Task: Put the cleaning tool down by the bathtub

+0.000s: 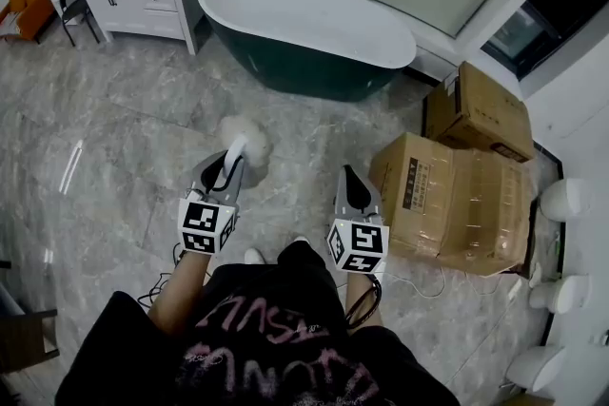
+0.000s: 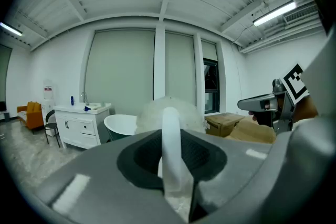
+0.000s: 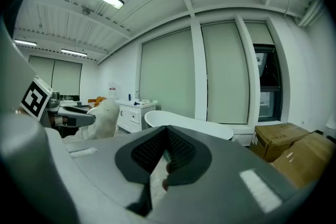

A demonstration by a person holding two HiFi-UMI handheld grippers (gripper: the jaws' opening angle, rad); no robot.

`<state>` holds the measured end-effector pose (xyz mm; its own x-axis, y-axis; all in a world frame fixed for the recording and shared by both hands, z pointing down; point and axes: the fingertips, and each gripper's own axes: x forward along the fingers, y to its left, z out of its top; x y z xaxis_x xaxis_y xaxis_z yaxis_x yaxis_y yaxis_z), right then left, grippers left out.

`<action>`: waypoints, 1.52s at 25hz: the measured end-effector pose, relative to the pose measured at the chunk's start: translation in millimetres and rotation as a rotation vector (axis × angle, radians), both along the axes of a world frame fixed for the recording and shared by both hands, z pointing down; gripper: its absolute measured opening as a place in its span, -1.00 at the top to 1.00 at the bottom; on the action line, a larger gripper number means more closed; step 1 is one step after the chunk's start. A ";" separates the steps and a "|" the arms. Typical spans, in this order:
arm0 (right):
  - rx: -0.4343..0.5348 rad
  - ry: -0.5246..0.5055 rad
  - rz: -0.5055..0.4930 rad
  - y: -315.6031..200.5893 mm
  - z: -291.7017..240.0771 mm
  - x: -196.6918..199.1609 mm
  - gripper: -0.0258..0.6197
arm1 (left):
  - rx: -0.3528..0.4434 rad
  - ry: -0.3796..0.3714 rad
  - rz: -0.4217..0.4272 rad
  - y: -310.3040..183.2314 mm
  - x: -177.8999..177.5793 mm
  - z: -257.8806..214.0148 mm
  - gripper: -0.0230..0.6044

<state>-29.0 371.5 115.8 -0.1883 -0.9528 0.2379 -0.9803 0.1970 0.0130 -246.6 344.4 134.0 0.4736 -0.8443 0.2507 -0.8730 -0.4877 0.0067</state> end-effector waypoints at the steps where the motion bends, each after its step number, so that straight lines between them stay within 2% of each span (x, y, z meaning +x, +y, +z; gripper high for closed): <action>1: -0.001 0.001 0.000 0.1 0.6 -1.2 0.88 | -0.001 0.000 0.002 0.4 -0.7 0.5 0.64; 8: 0.013 -0.022 0.008 4.3 -1.2 -4.8 0.88 | -0.019 0.007 0.003 4.8 -6.8 6.2 0.65; 20: -0.018 0.004 0.036 -3.5 14.9 4.2 0.88 | -0.043 -0.003 0.028 -10.3 -2.5 19.3 0.64; 28: -0.033 -0.002 0.024 -47.5 27.8 8.7 0.88 | -0.071 -0.030 0.029 -53.2 -1.3 34.2 0.64; 38: -0.104 -0.008 0.021 -135.3 58.3 33.0 0.88 | -0.151 -0.067 0.036 -135.1 16.0 65.7 0.65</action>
